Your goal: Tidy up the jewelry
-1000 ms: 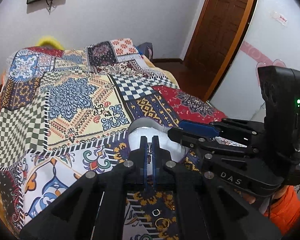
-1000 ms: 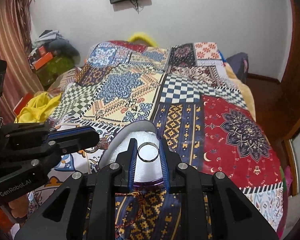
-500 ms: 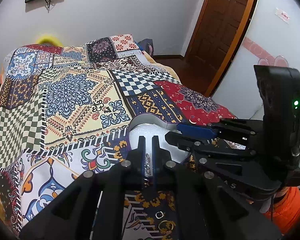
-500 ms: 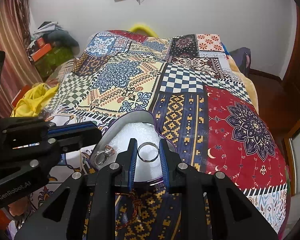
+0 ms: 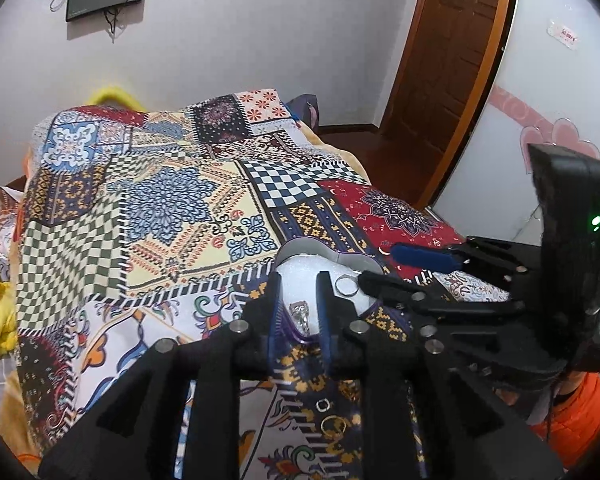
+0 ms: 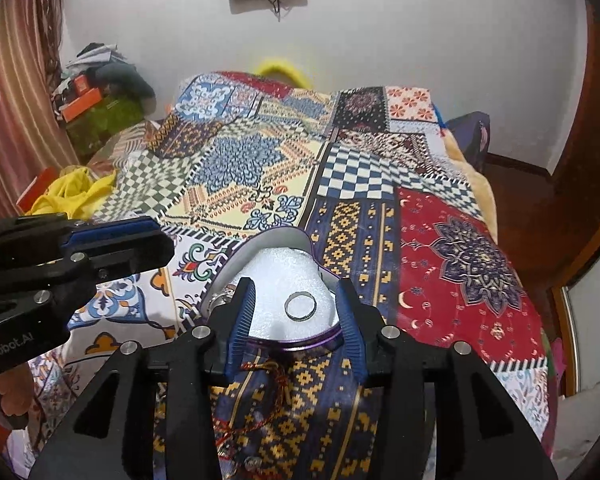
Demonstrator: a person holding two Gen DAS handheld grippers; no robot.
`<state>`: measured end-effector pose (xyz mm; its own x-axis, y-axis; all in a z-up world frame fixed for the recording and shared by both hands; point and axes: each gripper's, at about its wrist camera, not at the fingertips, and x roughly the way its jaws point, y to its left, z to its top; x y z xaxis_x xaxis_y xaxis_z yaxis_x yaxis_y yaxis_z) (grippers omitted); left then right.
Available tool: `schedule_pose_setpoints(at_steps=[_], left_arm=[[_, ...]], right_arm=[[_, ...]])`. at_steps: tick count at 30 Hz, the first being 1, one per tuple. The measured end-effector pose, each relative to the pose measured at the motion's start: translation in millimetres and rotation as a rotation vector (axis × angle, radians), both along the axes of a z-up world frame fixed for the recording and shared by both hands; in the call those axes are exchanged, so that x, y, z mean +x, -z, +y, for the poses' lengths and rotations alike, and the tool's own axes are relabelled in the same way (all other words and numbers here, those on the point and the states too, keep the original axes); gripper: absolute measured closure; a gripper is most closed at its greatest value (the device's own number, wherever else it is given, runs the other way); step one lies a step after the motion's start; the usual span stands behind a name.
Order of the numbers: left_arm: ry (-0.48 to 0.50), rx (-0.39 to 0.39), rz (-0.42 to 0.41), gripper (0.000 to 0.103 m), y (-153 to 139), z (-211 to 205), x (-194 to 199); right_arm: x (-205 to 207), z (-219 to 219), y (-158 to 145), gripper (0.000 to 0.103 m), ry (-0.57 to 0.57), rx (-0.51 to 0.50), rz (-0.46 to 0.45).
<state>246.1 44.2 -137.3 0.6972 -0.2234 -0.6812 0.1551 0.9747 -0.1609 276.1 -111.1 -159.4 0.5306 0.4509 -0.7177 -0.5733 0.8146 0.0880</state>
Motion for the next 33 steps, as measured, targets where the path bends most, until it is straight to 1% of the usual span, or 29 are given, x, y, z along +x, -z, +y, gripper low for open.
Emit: schedule_pose_setpoints(at_steps=[2, 5, 10, 15, 23, 33], left_arm=[[-0.009, 0.011, -0.002, 0.080, -2, 0, -6], [-0.018, 0.019, -0.001, 0.074, -5, 0, -17], [-0.021, 0.033, 0.017, 0.074, -7, -2, -32], [-0.012, 0.057, 0.043, 0.073, -1, -6, -46], [0.016, 0.067, 0.129, 0.073, 26, -14, -60], [0.066, 0.056, 0.233, 0.073, 65, -30, -69]], right_arm=[[-5, -3, -5, 0.065, 0.009, 0.004, -0.008], [-13, -9, -12, 0.065, 0.020, 0.007, -0.023], [-27, -20, -17, 0.064, 0.035, 0.012, -0.029], [-39, -29, -16, 0.064, 0.048, 0.007, -0.027], [-53, -42, -2, 0.064, 0.067, -0.019, 0.002], [-64, -42, 36, 0.064, 0.042, -0.054, 0.105]])
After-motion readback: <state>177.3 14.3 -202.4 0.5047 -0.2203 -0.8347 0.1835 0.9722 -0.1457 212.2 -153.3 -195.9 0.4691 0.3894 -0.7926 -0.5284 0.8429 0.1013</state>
